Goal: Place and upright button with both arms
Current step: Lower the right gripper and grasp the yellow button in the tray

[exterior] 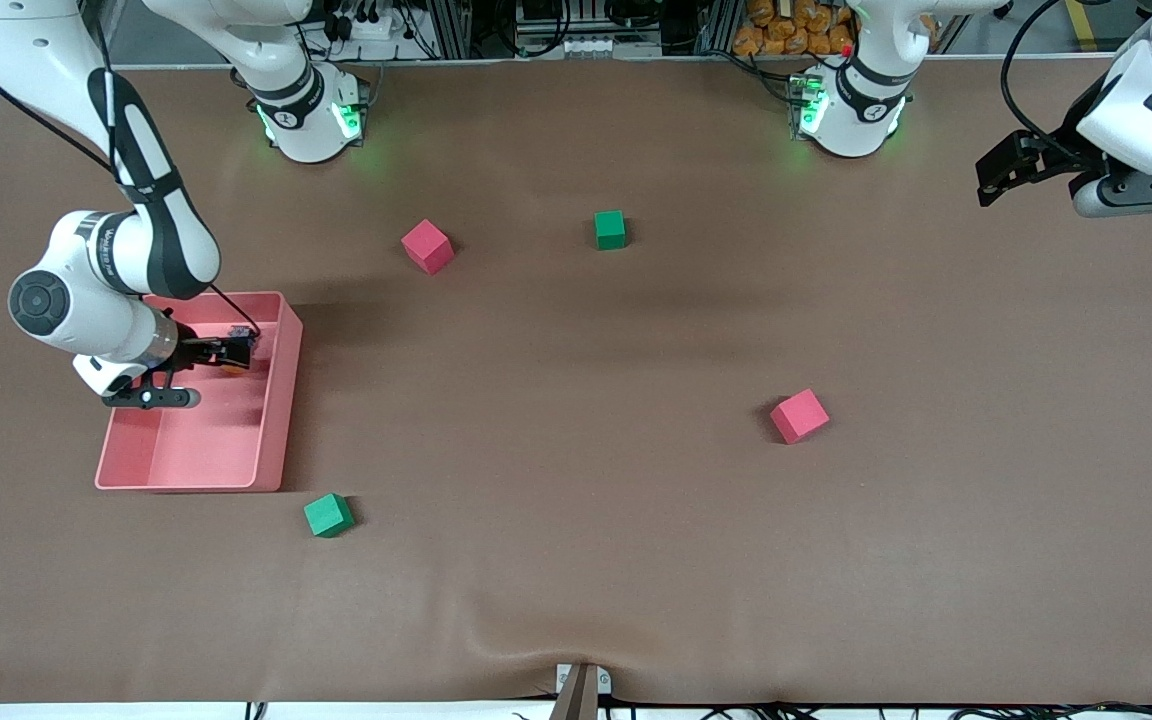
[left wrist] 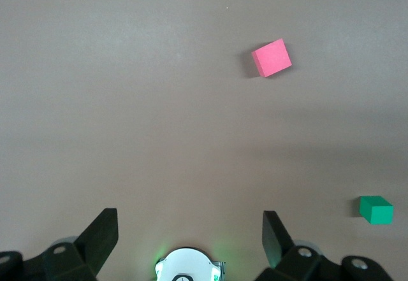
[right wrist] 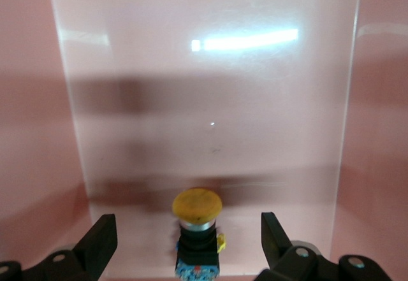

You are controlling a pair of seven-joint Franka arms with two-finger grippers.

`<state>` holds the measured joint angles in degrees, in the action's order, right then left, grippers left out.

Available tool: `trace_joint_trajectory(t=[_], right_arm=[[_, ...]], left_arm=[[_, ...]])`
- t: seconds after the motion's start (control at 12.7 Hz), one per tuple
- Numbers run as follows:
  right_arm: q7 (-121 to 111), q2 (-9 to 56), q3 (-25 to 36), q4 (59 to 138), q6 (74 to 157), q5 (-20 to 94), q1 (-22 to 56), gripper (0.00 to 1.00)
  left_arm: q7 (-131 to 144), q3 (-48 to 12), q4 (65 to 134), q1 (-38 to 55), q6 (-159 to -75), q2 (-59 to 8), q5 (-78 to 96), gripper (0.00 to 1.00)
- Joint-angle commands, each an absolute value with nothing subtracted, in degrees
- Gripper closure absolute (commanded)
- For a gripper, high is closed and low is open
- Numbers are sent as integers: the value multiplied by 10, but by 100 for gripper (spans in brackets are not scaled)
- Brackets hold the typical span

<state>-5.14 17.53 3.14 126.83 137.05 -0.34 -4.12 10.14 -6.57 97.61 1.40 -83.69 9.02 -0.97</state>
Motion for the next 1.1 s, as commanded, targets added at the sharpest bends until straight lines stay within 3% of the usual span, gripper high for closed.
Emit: trace_joint_trajectory(t=[0.0, 0.31, 0.39, 0.55, 0.79, 1.02], right_arm=[[-4, 196, 25, 1274, 1390, -9, -44, 0], [-5, 200, 25, 1298, 1383, -9, -52, 0], [-10, 200, 25, 1301, 1383, -9, -59, 14], [-19, 205, 25, 1305, 1383, -9, -63, 59], [-24, 208, 25, 1305, 1383, -9, -64, 97], [-49, 208, 25, 1304, 1383, -9, -69, 100]], left_arm=[[91, -69, 970, 8, -827, 96, -4, 0], [91, -68, 972, 5, -827, 95, -4, 0], [91, -66, 971, 5, -827, 95, -4, 0], [90, -63, 972, 4, -828, 93, -5, 0], [90, -63, 974, 4, -829, 91, -8, 0], [90, -63, 978, 4, -828, 93, -9, 0]])
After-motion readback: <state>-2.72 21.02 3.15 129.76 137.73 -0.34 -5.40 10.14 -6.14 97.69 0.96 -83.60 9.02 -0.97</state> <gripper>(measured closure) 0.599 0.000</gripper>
